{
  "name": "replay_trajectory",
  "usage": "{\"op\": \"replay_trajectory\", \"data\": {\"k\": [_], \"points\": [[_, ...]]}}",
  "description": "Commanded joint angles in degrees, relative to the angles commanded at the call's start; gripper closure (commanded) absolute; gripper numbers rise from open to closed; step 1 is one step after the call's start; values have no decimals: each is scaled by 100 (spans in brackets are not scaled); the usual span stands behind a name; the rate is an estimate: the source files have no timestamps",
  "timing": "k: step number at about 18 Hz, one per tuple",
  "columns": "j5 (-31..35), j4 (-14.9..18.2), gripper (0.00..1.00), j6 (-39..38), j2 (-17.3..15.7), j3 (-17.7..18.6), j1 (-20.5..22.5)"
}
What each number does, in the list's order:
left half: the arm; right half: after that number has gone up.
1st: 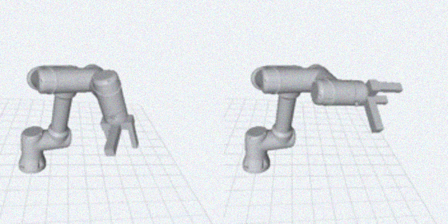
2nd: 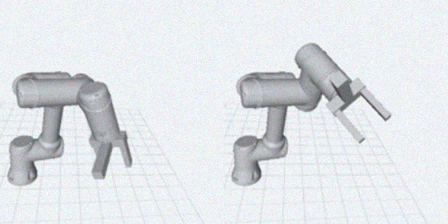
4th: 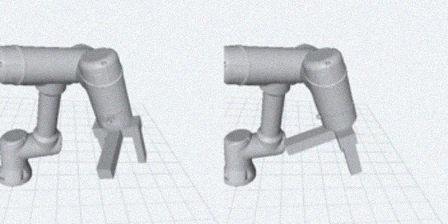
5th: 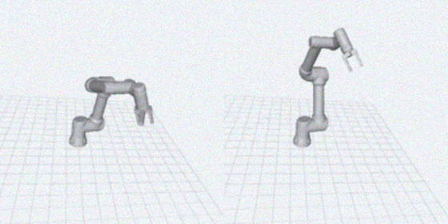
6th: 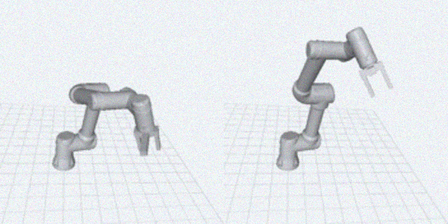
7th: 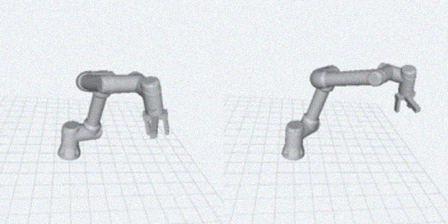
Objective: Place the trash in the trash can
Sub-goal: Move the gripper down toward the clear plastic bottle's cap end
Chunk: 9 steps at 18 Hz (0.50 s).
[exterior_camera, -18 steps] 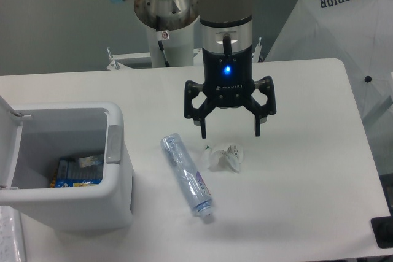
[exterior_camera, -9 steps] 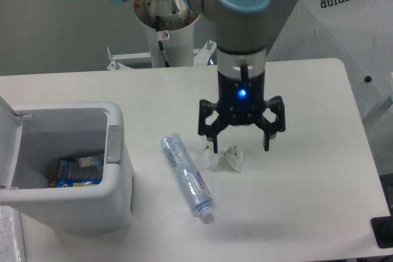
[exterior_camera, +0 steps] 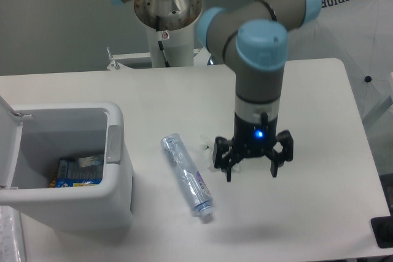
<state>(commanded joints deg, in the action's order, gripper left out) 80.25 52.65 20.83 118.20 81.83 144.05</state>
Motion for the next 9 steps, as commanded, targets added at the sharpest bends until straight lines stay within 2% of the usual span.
{"op": "replay_trajectory", "data": {"k": [3, 5, 9], "points": [[-280, 0, 0, -342, 440, -167, 9], [-369, 0, 0, -352, 502, -203, 9], [-229, -9, 0, -465, 836, -317, -61]]}}
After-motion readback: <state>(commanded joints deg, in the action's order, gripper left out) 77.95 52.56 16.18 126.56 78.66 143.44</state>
